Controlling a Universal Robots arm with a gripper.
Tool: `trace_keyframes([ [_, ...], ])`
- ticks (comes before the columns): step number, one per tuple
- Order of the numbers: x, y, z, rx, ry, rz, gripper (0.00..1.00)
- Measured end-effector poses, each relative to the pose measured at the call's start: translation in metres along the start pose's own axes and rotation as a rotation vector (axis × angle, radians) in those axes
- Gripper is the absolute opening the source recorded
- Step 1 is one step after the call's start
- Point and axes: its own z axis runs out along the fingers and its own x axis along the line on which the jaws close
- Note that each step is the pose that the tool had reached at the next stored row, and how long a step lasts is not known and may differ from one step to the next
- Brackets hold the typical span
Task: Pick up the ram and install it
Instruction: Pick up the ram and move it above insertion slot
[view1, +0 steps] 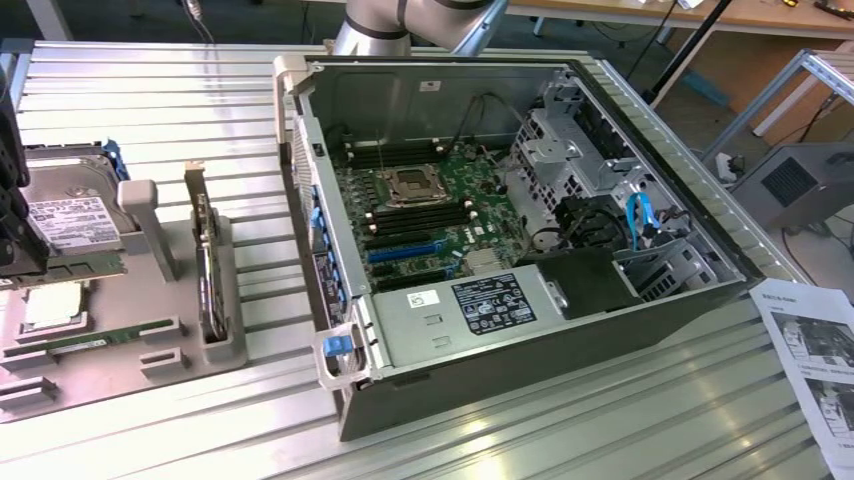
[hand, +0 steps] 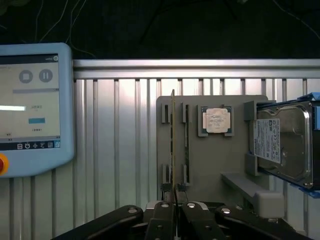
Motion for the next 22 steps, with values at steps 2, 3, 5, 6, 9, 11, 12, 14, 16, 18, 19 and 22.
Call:
trace_keyframes([
  [2,0.000,0.0001,-0.0018,0.0000,0.0000,0.000,0.12],
  [3,0.000,0.0001,-0.0020,0.0000,-0.0001,0.000,0.12],
  [5,0.000,0.0001,-0.0020,0.0001,-0.0001,0.000,0.12],
  [6,0.000,0.0001,-0.0020,0.0000,0.0000,0.000,0.12],
  [9,0.000,0.0001,-0.0021,-0.0001,0.0000,0.000,0.12],
  [11,0.000,0.0001,-0.0021,-0.0001,0.0000,0.000,0.12],
  [12,0.000,0.0001,-0.0021,-0.0001,0.0001,0.000,0.12],
  [14,0.000,0.0001,-0.0021,-0.0001,0.0000,0.000,0.12],
  [16,0.000,-0.0007,-0.0023,-0.0003,0.0002,0.000,0.12],
  [18,0.000,-0.0040,-0.0023,-0.0001,0.0001,0.000,0.12],
  [19,0.000,-0.0067,-0.0024,-0.0002,0.0001,0.000,0.12],
  [22,0.000,-0.0136,-0.0027,-0.0003,0.0000,0.000,0.12],
])
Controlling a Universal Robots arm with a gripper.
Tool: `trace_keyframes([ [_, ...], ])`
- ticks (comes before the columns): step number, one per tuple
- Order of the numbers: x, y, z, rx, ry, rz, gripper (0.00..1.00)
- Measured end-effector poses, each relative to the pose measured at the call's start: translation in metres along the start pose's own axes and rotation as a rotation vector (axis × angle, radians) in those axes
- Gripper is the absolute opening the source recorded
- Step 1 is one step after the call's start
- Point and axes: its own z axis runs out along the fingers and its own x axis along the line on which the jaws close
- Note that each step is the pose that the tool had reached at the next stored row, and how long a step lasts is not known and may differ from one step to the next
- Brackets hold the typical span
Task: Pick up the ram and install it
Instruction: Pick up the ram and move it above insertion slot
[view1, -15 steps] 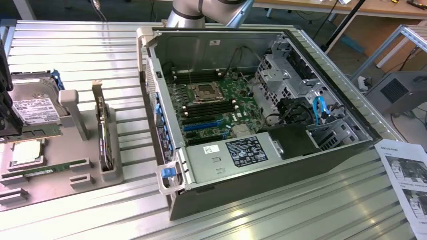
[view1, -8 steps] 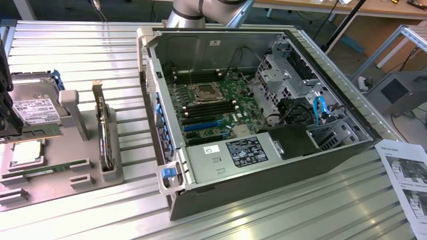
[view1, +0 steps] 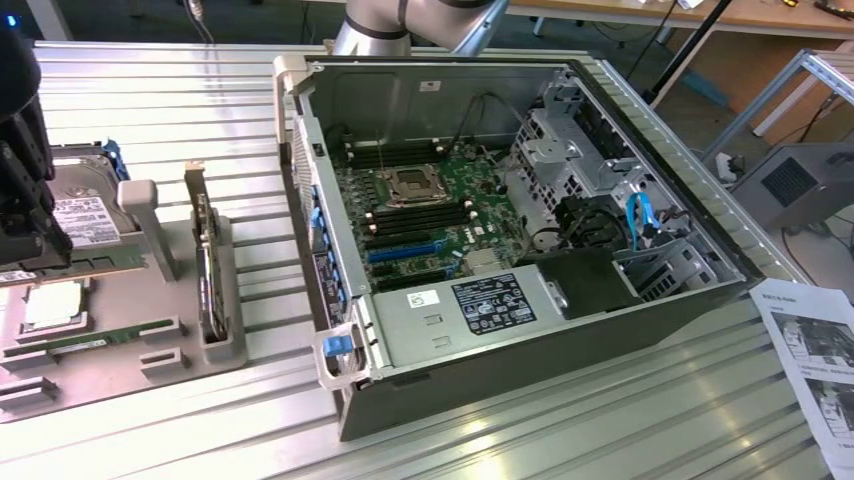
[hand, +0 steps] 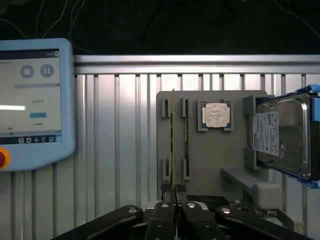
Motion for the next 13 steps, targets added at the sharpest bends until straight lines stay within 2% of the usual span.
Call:
trace_keyframes([
  [13,0.000,-0.0289,-0.0014,-0.0010,0.0000,0.000,0.12],
])
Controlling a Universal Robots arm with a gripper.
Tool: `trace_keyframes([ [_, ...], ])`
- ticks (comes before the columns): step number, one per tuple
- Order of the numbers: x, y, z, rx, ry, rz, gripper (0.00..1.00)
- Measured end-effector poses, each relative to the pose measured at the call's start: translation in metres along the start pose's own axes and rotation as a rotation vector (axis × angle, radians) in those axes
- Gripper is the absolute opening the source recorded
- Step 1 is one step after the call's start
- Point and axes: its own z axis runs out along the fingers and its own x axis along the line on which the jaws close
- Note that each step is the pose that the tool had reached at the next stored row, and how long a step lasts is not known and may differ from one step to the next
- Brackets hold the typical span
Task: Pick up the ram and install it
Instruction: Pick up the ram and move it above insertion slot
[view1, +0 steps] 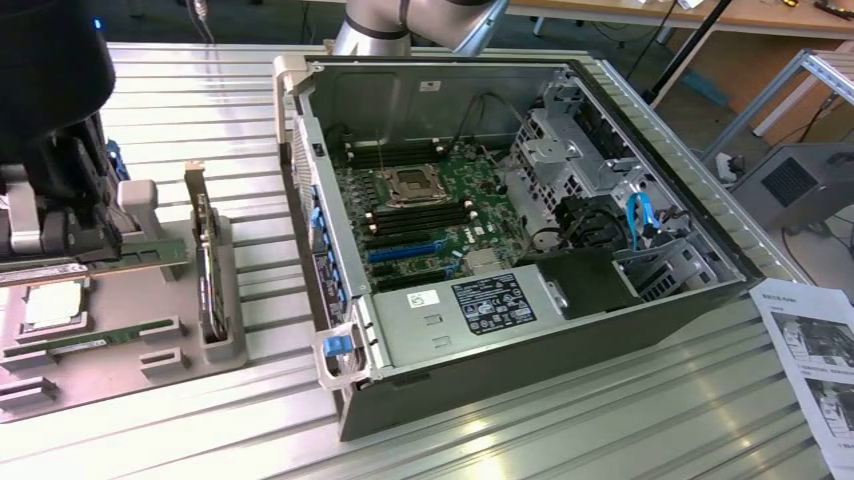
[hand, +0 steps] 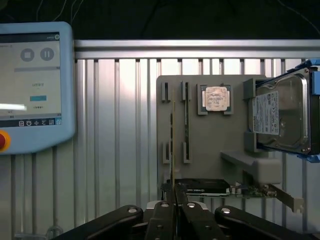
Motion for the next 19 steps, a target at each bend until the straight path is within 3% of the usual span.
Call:
trace_keyframes([
  [3,0.000,-0.0057,-0.0003,-0.0002,0.0000,0.000,0.12],
  [4,0.000,-0.0160,-0.0008,-0.0008,0.0000,0.000,0.12],
  [10,0.000,-0.0437,-0.0024,-0.0031,0.0000,0.000,0.12],
  [19,0.000,-0.0996,-0.0057,-0.0099,0.0000,0.000,0.12],
])
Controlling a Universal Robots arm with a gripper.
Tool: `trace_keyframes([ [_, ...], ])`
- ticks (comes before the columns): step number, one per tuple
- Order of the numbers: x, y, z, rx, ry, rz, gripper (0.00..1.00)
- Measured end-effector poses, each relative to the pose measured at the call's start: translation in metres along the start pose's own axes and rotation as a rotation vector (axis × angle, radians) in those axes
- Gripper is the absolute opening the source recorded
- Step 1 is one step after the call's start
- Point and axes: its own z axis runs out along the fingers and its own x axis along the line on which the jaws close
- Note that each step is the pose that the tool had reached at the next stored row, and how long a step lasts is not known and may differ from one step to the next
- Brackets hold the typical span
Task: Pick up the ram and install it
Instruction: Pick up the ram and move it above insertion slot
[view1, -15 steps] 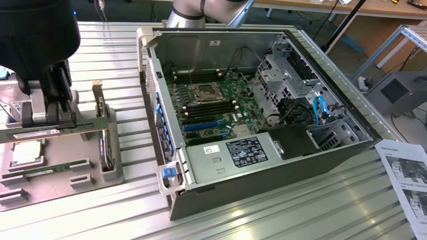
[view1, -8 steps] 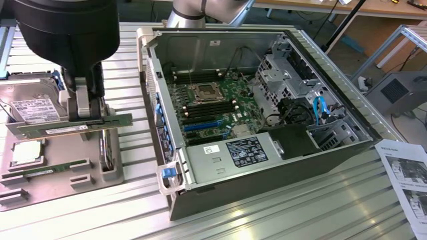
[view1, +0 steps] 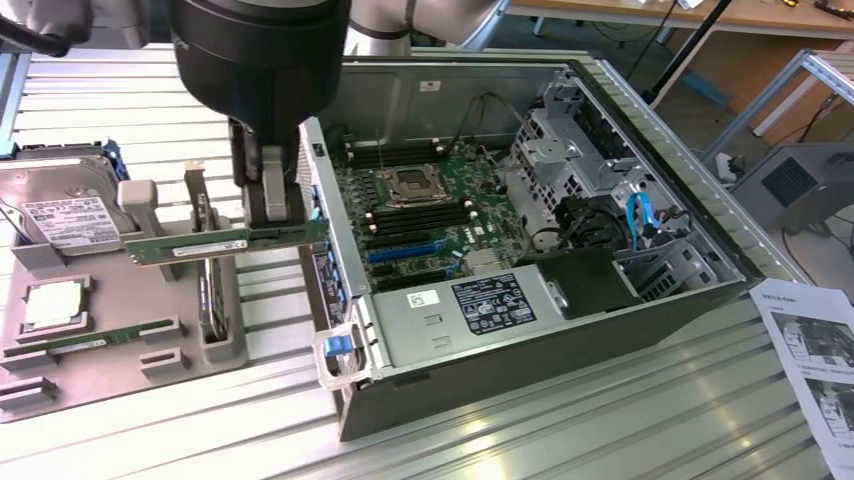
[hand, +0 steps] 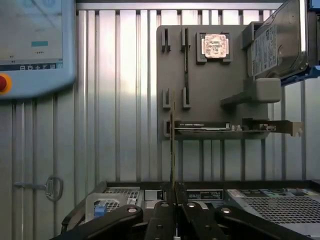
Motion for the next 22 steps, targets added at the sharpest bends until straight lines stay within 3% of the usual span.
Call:
trace_keyframes([
  [4,0.000,-0.0242,-0.0017,-0.0032,0.0000,0.000,0.12],
  [5,0.000,-0.0367,-0.0025,-0.0047,0.0001,0.000,0.12],
  [10,0.000,-0.0669,-0.0044,-0.0081,0.0000,0.000,0.12],
  [12,0.000,-0.0727,-0.0048,-0.0086,0.0000,0.000,0.12],
  [15,0.000,-0.0932,-0.0062,-0.0106,0.0001,0.000,0.12],
  [22,0.000,-0.1123,-0.0074,-0.0124,0.0001,0.000,0.12],
])
